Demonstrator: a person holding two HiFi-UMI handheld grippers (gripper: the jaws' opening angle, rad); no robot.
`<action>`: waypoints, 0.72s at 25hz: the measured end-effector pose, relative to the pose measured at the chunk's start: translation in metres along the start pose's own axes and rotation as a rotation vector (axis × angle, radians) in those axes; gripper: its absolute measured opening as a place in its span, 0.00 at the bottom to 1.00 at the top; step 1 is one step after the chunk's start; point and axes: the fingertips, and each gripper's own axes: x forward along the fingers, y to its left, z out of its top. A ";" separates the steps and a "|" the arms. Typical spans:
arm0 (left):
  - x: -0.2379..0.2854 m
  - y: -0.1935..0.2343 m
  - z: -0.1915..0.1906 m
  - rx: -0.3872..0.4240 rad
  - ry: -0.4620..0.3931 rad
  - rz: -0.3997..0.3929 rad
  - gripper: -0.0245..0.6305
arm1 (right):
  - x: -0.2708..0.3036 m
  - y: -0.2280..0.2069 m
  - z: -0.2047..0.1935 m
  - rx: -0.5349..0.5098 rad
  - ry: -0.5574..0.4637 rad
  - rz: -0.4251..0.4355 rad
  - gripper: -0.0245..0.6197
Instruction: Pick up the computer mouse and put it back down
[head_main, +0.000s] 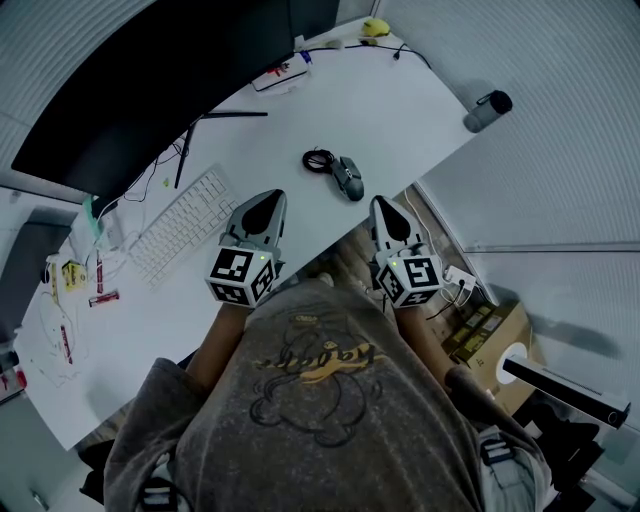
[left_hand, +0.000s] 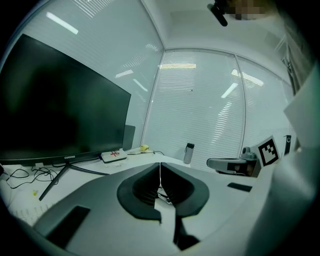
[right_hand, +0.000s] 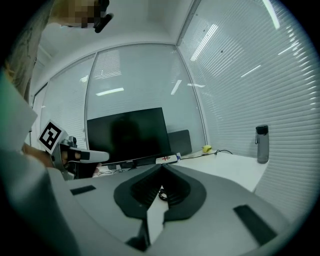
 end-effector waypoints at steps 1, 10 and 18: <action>-0.001 0.000 -0.001 0.000 0.000 0.000 0.07 | 0.000 0.000 -0.001 0.003 0.000 -0.002 0.05; -0.006 -0.003 -0.001 -0.001 -0.009 0.005 0.07 | -0.004 0.003 -0.004 0.009 -0.005 0.003 0.05; -0.012 -0.003 -0.003 -0.006 -0.008 0.011 0.07 | -0.007 0.006 -0.006 0.015 -0.002 0.000 0.05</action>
